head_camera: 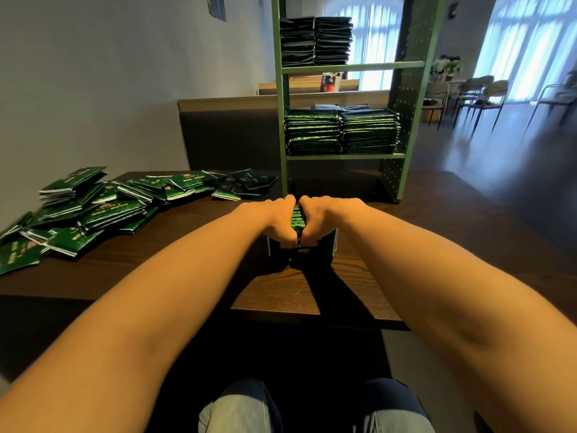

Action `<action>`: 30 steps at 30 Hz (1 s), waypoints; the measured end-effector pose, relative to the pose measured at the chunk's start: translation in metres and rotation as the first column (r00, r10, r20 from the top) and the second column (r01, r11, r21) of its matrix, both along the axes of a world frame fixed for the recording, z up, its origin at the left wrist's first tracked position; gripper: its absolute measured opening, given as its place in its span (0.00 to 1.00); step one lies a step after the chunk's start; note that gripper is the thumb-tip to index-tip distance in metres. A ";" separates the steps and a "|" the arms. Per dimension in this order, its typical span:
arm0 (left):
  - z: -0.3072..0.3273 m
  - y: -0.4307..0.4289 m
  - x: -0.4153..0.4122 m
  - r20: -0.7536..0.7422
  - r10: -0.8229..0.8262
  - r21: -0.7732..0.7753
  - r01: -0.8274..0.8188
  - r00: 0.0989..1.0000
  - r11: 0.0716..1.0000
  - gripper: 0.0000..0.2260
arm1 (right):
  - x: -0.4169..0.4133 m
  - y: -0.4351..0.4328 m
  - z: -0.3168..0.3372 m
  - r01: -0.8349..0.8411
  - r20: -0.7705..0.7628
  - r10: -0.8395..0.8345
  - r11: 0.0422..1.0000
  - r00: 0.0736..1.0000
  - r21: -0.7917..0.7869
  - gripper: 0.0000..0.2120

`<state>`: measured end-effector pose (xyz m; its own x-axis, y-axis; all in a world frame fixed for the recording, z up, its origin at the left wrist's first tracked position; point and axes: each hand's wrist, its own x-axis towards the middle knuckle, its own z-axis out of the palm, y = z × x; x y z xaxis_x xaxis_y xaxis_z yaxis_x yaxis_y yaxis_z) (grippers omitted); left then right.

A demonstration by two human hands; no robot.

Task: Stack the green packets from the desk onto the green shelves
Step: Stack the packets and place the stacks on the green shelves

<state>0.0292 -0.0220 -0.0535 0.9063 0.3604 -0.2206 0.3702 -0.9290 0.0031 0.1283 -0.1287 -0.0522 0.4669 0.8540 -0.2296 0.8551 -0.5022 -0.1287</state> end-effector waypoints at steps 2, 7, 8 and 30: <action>0.000 -0.001 0.002 -0.019 -0.009 0.024 0.010 1.000 1.000 0.34 | 0.000 0.000 -0.002 -0.009 0.027 0.009 1.000 1.000 -0.005 0.34; -0.008 0.001 0.004 -0.022 -0.010 0.040 0.011 1.000 0.999 0.33 | 0.002 0.002 -0.006 -0.017 0.020 0.017 1.000 1.000 -0.015 0.36; -0.010 0.002 0.004 0.000 -0.015 0.036 0.015 1.000 0.999 0.32 | 0.002 0.002 -0.006 -0.016 0.012 0.016 1.000 1.000 -0.008 0.36; 0.005 -0.024 -0.047 0.177 0.624 -0.984 0.115 0.761 0.139 0.14 | -0.035 -0.029 -0.009 0.533 -0.836 0.049 0.749 0.546 0.393 0.26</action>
<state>-0.0174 -0.0462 -0.0490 0.8722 0.4458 -0.2012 0.1726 0.1043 0.9794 0.0930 -0.1575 -0.0607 0.5622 0.8145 -0.1432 0.1161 -0.2491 -0.9615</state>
